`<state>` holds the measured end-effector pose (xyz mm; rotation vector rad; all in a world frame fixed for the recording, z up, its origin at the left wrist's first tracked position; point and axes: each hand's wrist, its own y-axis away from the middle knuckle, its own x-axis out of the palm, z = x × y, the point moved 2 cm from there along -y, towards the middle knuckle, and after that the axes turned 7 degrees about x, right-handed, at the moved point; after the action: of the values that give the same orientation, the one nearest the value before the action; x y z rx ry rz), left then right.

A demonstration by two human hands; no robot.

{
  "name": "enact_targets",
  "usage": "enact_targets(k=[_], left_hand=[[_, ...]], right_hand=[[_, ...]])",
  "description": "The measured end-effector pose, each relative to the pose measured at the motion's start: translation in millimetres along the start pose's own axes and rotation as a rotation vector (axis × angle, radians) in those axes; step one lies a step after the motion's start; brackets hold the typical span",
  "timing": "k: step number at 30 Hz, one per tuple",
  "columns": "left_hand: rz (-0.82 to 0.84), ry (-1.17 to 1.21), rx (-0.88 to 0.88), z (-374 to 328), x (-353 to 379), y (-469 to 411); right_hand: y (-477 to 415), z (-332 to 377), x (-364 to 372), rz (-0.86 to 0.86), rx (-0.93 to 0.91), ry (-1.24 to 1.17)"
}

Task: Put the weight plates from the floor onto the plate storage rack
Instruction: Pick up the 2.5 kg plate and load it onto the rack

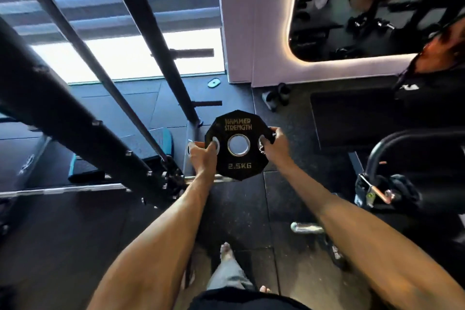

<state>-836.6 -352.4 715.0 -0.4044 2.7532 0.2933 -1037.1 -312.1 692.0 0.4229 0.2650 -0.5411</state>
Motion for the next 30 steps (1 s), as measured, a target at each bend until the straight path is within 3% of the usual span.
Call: enact_targets(k=[18,25,30], left_hand=[[0.339,-0.159,0.011,-110,247,-204],[0.377,-0.22,0.005,-139,353,-266],[0.299,-0.246,-0.09,-162,417,-301]], right_hand=[[-257,80,-38,-0.272,0.116,-0.023],[-382,92,-61,-0.235,0.126,0.015],[-470,111,-81,-0.15,0.106,0.081]])
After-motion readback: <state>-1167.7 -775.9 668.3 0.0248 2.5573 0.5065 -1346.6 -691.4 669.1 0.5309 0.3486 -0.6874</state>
